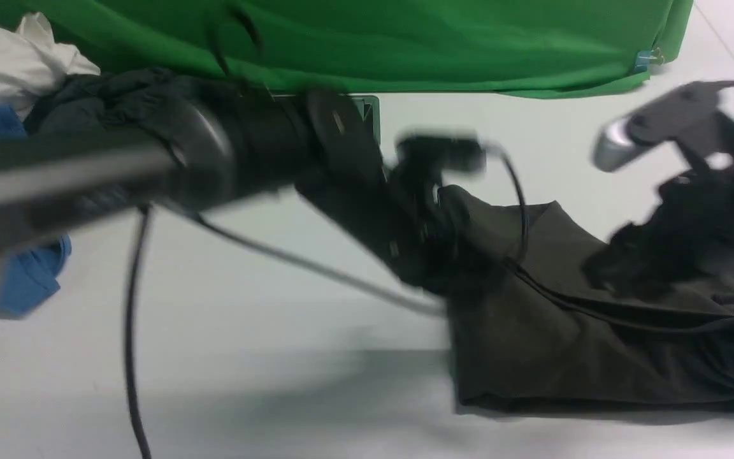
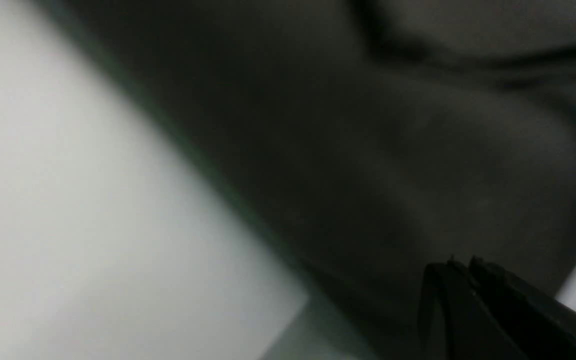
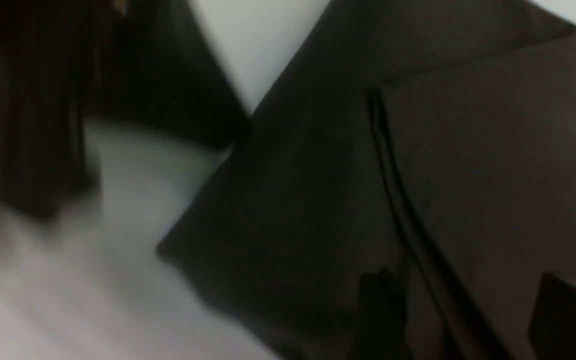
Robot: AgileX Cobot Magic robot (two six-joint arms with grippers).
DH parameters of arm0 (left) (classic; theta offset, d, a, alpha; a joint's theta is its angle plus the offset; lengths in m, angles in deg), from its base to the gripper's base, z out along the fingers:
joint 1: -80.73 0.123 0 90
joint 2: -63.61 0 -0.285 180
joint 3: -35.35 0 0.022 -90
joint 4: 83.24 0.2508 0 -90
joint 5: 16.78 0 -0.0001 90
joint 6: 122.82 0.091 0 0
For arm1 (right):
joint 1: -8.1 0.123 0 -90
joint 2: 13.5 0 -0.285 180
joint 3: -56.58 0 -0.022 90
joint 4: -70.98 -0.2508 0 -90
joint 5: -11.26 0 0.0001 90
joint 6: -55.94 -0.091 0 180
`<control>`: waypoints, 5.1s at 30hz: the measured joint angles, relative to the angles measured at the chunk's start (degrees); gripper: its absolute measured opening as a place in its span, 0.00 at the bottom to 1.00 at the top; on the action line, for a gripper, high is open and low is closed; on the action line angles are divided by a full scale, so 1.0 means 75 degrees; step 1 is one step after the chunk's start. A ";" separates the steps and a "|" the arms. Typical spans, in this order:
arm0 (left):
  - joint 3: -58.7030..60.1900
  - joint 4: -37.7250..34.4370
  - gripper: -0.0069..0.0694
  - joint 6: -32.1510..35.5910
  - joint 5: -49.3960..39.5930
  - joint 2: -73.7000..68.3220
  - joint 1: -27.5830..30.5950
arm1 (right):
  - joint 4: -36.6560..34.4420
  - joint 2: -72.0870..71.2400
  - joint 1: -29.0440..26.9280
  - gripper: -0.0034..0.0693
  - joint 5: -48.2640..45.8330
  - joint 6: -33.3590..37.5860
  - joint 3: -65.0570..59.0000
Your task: Fold a long-sleeved shirt on a white desktop.
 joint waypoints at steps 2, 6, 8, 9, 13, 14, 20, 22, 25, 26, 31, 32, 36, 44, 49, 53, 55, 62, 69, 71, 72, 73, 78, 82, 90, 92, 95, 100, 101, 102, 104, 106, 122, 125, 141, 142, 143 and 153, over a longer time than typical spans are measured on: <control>0.0130 0.0000 0.12 0.0034 0.0287 -0.0185 -0.0108 | -0.0029 0.0431 0.0000 0.64 0.0281 -0.0103 0.0300; 0.0161 -0.0052 0.12 0.0077 0.0561 -0.0494 -0.0183 | -0.0276 0.1425 0.0000 0.60 0.0634 -0.0274 0.0932; 0.0161 -0.0072 0.12 0.0084 0.0580 -0.0521 -0.0192 | -0.0436 0.1673 0.0000 0.60 0.0641 -0.0288 0.1050; 0.0161 -0.0072 0.12 0.0095 0.0596 -0.0528 -0.0192 | -0.0584 0.1857 0.0000 0.59 0.0644 -0.0288 0.1121; 0.0168 -0.0078 0.12 0.0104 0.0610 -0.0534 -0.0192 | -0.0977 0.2418 0.0000 0.59 0.0600 -0.0281 0.1195; 0.0176 -0.0071 0.12 0.0104 0.0610 -0.0534 -0.0192 | -0.1021 0.2481 0.0000 0.59 0.0583 -0.0281 0.1201; 0.0221 -0.0031 0.12 0.0026 0.0646 -0.0594 -0.0184 | -0.1174 0.2712 0.0000 0.59 0.0558 -0.0274 0.1254; 0.0221 -0.0015 0.12 0.0017 0.0646 -0.0594 -0.0184 | -0.1224 0.2739 0.0000 0.59 0.0575 -0.0265 0.1257; 0.0223 0.0034 0.12 0.0011 0.0646 -0.0600 -0.0177 | -0.1310 0.2915 0.0000 0.59 0.0620 -0.0265 0.1263; 0.0223 0.0046 0.12 0.0011 0.0654 -0.0610 -0.0177 | -0.1322 0.2937 0.0000 0.59 0.0633 -0.0265 0.1263; 0.0223 0.0060 0.12 -0.0002 0.0680 -0.0633 -0.0170 | -0.1373 0.3153 0.0000 0.55 0.0675 -0.0279 0.1263; 0.0223 0.0061 0.12 -0.0002 0.0680 -0.0633 -0.0170 | -0.1373 0.3158 0.0000 0.51 0.0675 -0.0280 0.1263; 0.0223 0.0068 0.12 -0.0002 0.0696 -0.0633 -0.0170 | -0.1360 0.3158 -0.0038 0.22 0.0664 -0.0280 0.1263; 0.0223 0.0006 0.12 0.0010 0.0735 -0.0633 -0.0185 | -0.1378 0.3060 -0.0467 0.09 0.0366 -0.0258 0.1272; 0.0223 -0.0038 0.12 0.0024 0.0710 -0.0601 -0.0185 | -0.1199 0.2553 -0.1027 0.09 0.0443 -0.0148 0.1272; 0.0223 -0.0022 0.12 0.0024 0.0708 -0.0601 -0.0190 | -0.1098 0.2177 -0.1608 0.09 0.0504 0.0019 0.1272; 0.0223 -0.0024 0.12 0.0024 0.0702 -0.0601 -0.0190 | -0.0991 0.2078 -0.1884 0.09 0.0487 0.0171 0.1318; 0.0223 -0.0024 0.12 0.0024 0.0693 -0.0601 -0.0190 | -0.0413 0.2091 -0.2920 0.09 0.0494 0.1315 0.1563; 0.0223 -0.0071 0.12 0.0044 0.0661 -0.0601 -0.0190 | 0.0459 0.2497 -0.3937 0.10 0.0523 0.0777 0.1563; 0.0223 -0.0113 0.12 0.0063 0.0661 -0.0601 -0.0190 | 0.0497 0.2497 -0.4157 0.12 0.0699 0.0493 0.1573; 0.0223 -0.0137 0.12 0.0079 0.0654 -0.0601 -0.0190 | 0.0541 0.2479 -0.4291 0.15 0.0833 0.0219 0.1577; 0.0223 -0.0137 0.12 0.0079 0.0654 -0.0601 -0.0190 | 0.0537 0.2479 -0.4304 0.16 0.0850 0.0180 0.1586; 0.0223 -0.0163 0.12 0.0111 0.0638 -0.0601 -0.0190 | 0.0548 0.2133 -0.4284 0.57 0.0786 -0.0405 0.1788; 0.0223 -0.0166 0.12 0.0111 0.0638 -0.0601 -0.0190 | 0.0387 0.1619 -0.3970 0.78 0.0508 -0.0435 0.1877; 0.0223 -0.0189 0.12 0.0111 0.0634 -0.0601 -0.0190 | 0.0139 0.0739 -0.2443 0.50 0.0313 -0.0667 0.0947; 0.0223 -0.0189 0.12 0.0118 0.0610 -0.0601 -0.0190 | 0.0131 0.0774 -0.2282 0.30 0.0397 -0.0860 0.0284; 0.0223 -0.0155 0.12 0.0137 0.0552 -0.0592 -0.0190 | 0.0342 0.0842 -0.2269 0.12 0.0541 -0.1216 -0.0834; 0.0223 -0.0136 0.12 0.0144 0.0437 -0.0585 -0.0193 | 0.0779 0.0860 -0.2715 0.09 0.1143 -0.1748 -0.2060; 0.0223 -0.0136 0.12 0.0144 0.0429 -0.0585 -0.0193 | 0.0785 0.0920 -0.2793 0.08 0.1321 -0.1785 -0.2177; 0.0223 -0.0136 0.12 0.0144 0.0413 -0.0585 -0.0193 | 0.0785 0.1095 -0.2835 0.08 0.1552 -0.1811 -0.2265; 0.0223 -0.0117 0.12 0.0144 0.0412 -0.0585 -0.0193 | 0.0673 0.1424 -0.2825 0.08 0.1708 -0.1723 -0.2252; 0.0223 -0.0041 0.12 0.0146 0.0394 -0.0585 -0.0193 | 0.0525 0.1678 -0.2796 0.08 0.1666 -0.1522 -0.2088; 0.0223 0.0863 0.12 -0.0563 -0.0826 -0.0084 0.2218 | 0.0019 0.3456 0.0664 0.08 0.1456 -0.1459 0.0547; 0.0317 0.1006 0.12 -0.0702 -0.0876 0.0122 0.2663 | -0.0092 0.3584 0.0915 0.09 0.1288 -0.1559 0.0821; 0.1377 0.2315 0.12 -0.1459 -0.1123 0.0869 0.2838 | 0.0468 0.3483 0.0131 0.10 0.0050 -0.1127 0.1156; 0.1370 0.2441 0.12 -0.1549 -0.1104 0.0990 0.2838 | 0.0488 0.3399 0.0064 0.10 0.0050 -0.1107 0.1156; 0.1364 0.2533 0.12 -0.1682 -0.1055 0.1129 0.2838 | 0.0506 0.3301 0.0013 0.10 0.0071 -0.1071 0.1156; 0.1064 0.0128 0.12 -0.0342 -0.0177 0.2346 0.2818 | 0.0572 0.1895 -0.0065 0.13 0.1036 -0.1767 0.1156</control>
